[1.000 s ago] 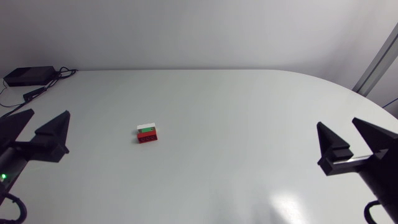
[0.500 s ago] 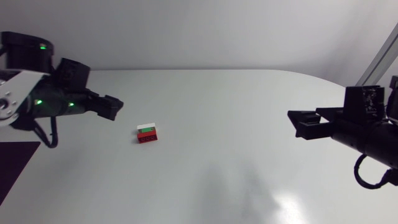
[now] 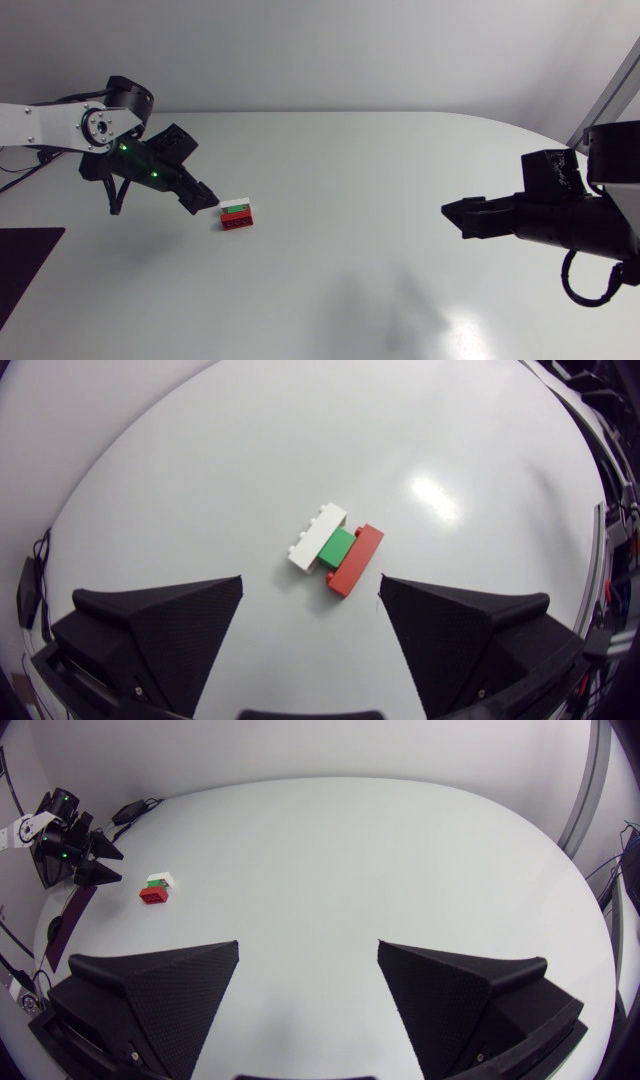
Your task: Separate the duplo bricks
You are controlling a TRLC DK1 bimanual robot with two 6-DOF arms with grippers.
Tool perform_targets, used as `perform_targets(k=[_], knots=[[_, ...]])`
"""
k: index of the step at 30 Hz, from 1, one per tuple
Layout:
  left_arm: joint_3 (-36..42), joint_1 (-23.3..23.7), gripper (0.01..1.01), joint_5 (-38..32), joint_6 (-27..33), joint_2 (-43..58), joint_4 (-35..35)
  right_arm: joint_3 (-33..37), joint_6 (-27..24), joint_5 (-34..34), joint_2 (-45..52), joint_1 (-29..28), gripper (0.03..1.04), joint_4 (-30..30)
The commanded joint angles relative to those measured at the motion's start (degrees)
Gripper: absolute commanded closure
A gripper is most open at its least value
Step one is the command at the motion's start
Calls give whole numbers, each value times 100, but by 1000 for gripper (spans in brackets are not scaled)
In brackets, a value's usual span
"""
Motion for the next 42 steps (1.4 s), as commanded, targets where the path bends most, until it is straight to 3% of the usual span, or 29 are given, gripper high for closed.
perform_targets(k=[1, 7, 15, 24, 36, 42], knots=[[-128, -97, 54, 211, 781, 93, -3, 176, 8, -33, 71, 74, 61, -158], [-365, -247, 54, 308, 1475, 471, 199, 282, -484, -68, 308, 338, 61, -342], [-409, 17, 74, 624, 2257, 841, 217, 413, -2066, -112, 238, 478, 61, -808], [-57, 122, 89, 756, 2582, 1333, 217, 202, -2453, -120, 326, 566, 61, -764], [321, 70, 123, 897, 2732, 1719, 208, 158, -2514, -129, 422, 566, 61, -694], [470, 43, 289, 949, 2811, 1878, 190, 141, -2505, -129, 510, 575, 61, -659]])
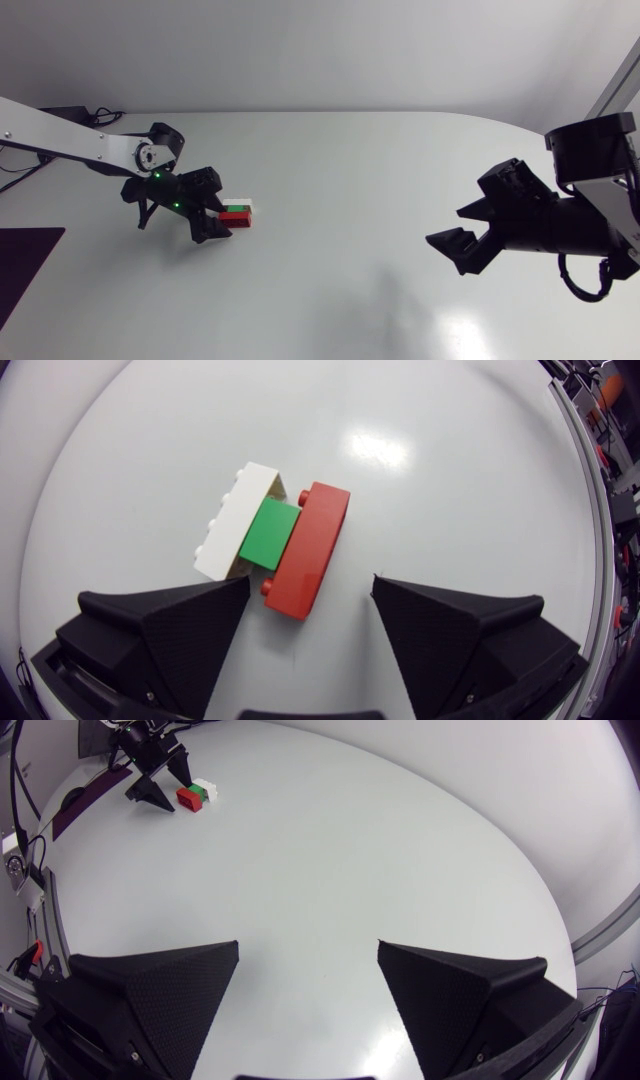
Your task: Separate the duplo bricks
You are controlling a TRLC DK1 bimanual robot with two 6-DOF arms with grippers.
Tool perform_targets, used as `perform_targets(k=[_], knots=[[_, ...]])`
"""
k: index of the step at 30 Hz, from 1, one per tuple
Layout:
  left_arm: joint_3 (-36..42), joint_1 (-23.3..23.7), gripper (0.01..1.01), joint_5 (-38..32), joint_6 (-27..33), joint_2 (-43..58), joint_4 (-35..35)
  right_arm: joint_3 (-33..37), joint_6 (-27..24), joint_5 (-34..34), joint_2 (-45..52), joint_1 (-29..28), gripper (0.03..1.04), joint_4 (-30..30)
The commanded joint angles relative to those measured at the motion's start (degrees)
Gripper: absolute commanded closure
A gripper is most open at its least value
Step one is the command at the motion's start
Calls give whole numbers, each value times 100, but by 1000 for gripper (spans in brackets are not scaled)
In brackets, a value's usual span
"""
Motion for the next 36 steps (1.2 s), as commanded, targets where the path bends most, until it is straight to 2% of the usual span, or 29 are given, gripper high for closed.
perform_targets(k=[1, 2, 3, 7, 9, 11, 15, 22, 24, 36], knots=[[221, -33, 346, 132, 267, 190, -13, -126, -143, -29, 80, 53, 61, 43], [247, -33, 421, 194, 293, 199, -22, -126, -143, -29, 89, 53, 61, 43], [256, -33, 451, 238, 355, 208, -22, -135, -143, -29, 89, 53, 61, 52], [256, -95, 530, 308, 557, 296, -127, -135, -134, -29, 106, 53, 61, 52], [274, -112, 620, 343, 680, 313, -206, -126, -143, -64, 115, 53, 61, 52], [265, -139, 630, 343, 768, 366, -241, -126, -151, -90, 115, 53, 61, 52], [265, -200, 741, 352, 953, 472, -382, -196, -169, -143, 115, 88, 64, 192], [230, -271, 744, 352, 1058, 472, -417, -222, -160, -187, 194, 184, 69, 245], [300, -288, 785, 378, 979, 472, -426, -231, -160, -187, 203, 184, 69, 245], [36, -341, 785, 466, 654, -38, -259, -319, -160, -187, 185, 202, 69, 271]])
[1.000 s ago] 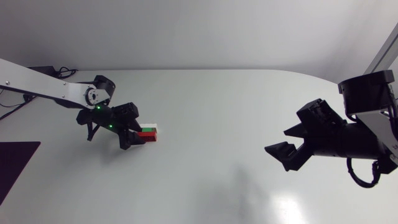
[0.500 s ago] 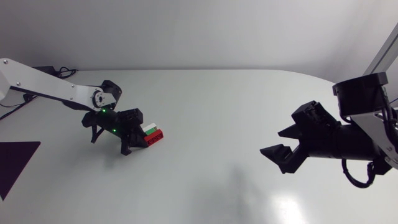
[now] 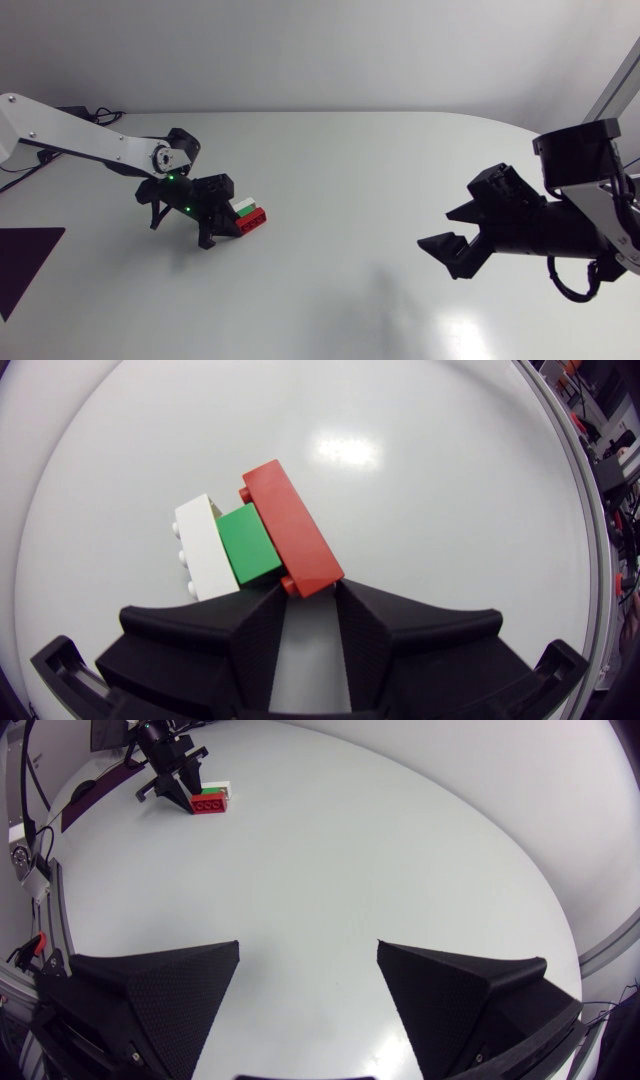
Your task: Separate the duplo bricks
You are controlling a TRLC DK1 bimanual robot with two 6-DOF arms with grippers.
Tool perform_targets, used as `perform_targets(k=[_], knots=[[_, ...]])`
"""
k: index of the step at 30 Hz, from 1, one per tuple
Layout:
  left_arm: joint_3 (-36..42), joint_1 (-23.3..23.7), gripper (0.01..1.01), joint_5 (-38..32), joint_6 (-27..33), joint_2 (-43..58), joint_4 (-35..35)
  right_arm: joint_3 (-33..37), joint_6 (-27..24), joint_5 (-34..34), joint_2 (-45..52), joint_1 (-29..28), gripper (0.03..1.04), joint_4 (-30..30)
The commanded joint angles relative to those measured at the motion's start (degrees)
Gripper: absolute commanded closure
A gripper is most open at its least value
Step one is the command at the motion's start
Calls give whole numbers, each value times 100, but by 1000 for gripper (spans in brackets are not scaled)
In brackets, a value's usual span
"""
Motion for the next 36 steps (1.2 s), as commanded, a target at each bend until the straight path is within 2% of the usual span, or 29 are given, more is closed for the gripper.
perform_targets(k=[1, 8, 14, 15, 19, 23, 29, 34, 36], knots=[[-182, -48, 785, 112, -72, -380, 56, -208, -77, -36, 39, 51, 69, 18], [-815, -356, 784, -55, -116, -1346, 390, -164, -42, -36, -14, 104, 69, -26], [-2257, -1419, 782, -1936, 42, -2076, 2244, -155, -16, -36, -23, 165, 69, -44], [-2415, -1604, 782, -2217, 121, -2146, 2385, -164, -16, -36, -32, 165, 69, -44], [-3092, -2184, 780, -3509, 710, -2243, 3492, -199, -16, -36, -84, 157, 69, -53], [-3496, -2474, 779, -4432, 1466, -2260, 4415, -208, -16, -36, -163, 157, 69, -105], [-3874, -2711, 770, -5108, 2406, -2269, 5364, -296, -42, -36, -242, 157, 69, -114], [-4225, -2913, 756, -5486, 2951, -2050, 6015, -366, -77, -36, -322, 148, 69, -114], [-4296, -3001, 752, -5609, 2978, -1935, 6024, -375, -95, -36, -339, 130, 69, -123]])
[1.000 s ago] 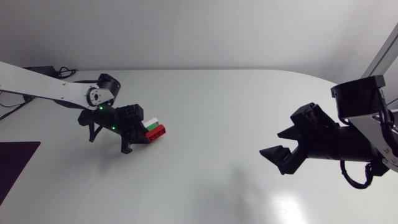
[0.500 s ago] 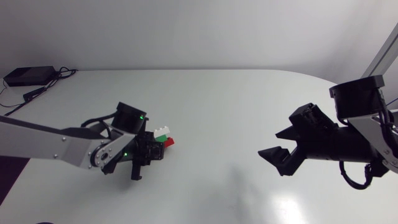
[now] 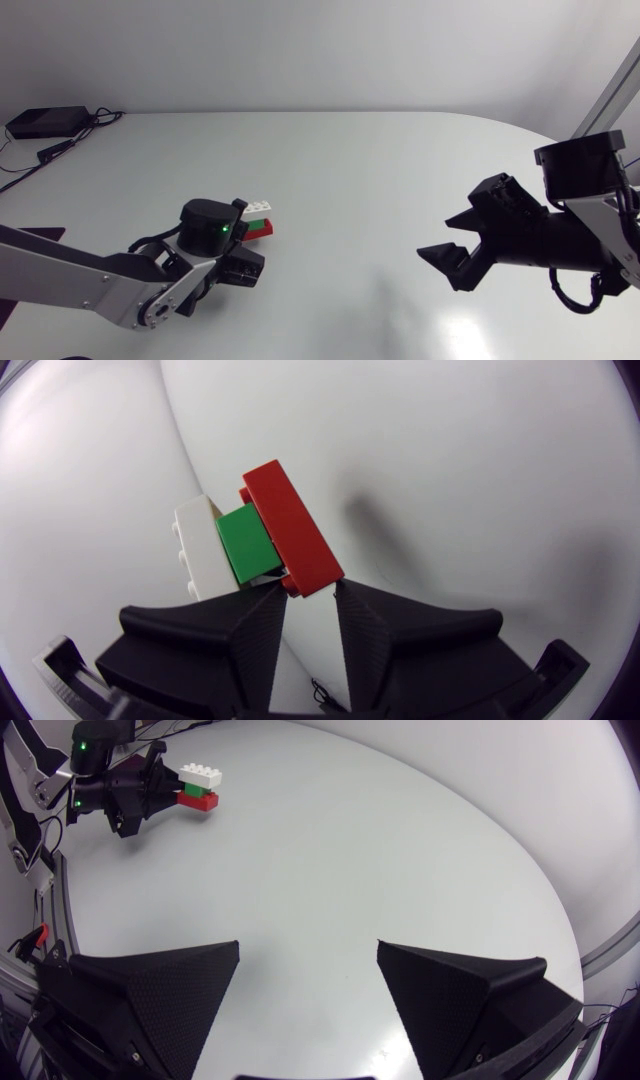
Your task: Separate the duplo bricks
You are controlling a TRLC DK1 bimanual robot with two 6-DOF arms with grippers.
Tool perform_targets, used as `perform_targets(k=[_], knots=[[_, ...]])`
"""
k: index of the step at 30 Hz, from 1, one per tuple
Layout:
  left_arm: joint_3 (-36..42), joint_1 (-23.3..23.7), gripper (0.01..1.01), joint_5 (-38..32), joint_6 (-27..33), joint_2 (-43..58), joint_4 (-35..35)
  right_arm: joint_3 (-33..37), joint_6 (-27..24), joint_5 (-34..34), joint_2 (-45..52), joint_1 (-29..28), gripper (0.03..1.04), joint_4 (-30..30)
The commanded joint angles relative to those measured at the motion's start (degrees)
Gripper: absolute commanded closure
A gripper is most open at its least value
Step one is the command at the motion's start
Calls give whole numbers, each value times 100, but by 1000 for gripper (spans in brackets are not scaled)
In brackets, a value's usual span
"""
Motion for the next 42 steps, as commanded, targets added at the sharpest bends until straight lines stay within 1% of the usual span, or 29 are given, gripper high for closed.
perform_targets(k=[1, 8, 12, 13, 14, 17, 18, 20, 23, 26, 28, 32, 33, 34, 35, 36, 37, 38, 39, 40, 42], knots=[[-196, -112, 752, -159, 377, 229, 113, -154, -101, -36, -66, 10, 69, -83], [-266, -252, 733, -264, 377, 325, 61, -216, -119, -36, -136, -7, 69, -83], [-336, -252, 718, -282, 377, 440, 61, -251, -136, -27, -189, -25, 69, -83], [-345, -252, 687, -290, 377, 475, 52, -260, -145, -27, -189, -34, 69, -83], [-354, -244, 615, -290, 377, 492, 61, -268, -154, -36, -189, -43, 69, -83], [-398, -252, 269, -290, 368, 501, 69, -295, -154, -36, -189, -51, 69, -75], [-424, -252, 193, -290, 377, 475, 69, -303, -154, -36, -189, -51, 69, -75], [-494, -261, 120, -290, 394, 352, 69, -321, -154, -36, -198, -60, 69, -75], [-582, -209, 61, -290, 500, 123, 52, -339, -154, -36, -198, -69, 69, -57], [-600, -15, 54, -246, 667, -184, 34, -339, -154, -36, -207, -69, 69, -57], [-591, 125, 54, -88, 711, -439, -27, -339, -154, -36, -207, -60, 69, -48], [-468, 257, 54, 175, 632, -923, -475, -374, -154, -36, -198, -60, 69, -22], [-319, 292, 54, 246, 509, -1046, -765, -383, -154, -36, -207, -60, 69, -13], [-29, 345, 54, 360, 122, -1204, -1354, -391, -154, -36, -207, -60, 69, -13], [420, 424, 54, 606, -467, -1327, -2216, -391, -154, -36, -207, -60, 69, -13], [833, 530, 54, 905, -915, -1406, -2954, -391, -154, -36, -207, -60, 69, -13], [1413, 697, 56, 1432, -1425, -1424, -3894, -400, -154, -36, -215, -60, 69, -13], [1914, 925, 57, 1968, -1794, -1362, -4606, -409, -154, -36, -224, -69, 69, -13], [2388, 1215, 70, 2575, -2005, -1221, -5160, -426, -154, -36, -233, -60, 69, -13], [2696, 1426, 74, 2900, -2066, -1090, -5432, -435, -154, -36, -242, -69, 69, -22], [3223, 1716, 118, 3357, -2198, -747, -5890, -470, -154, -36, -277, -69, 69, -22]])
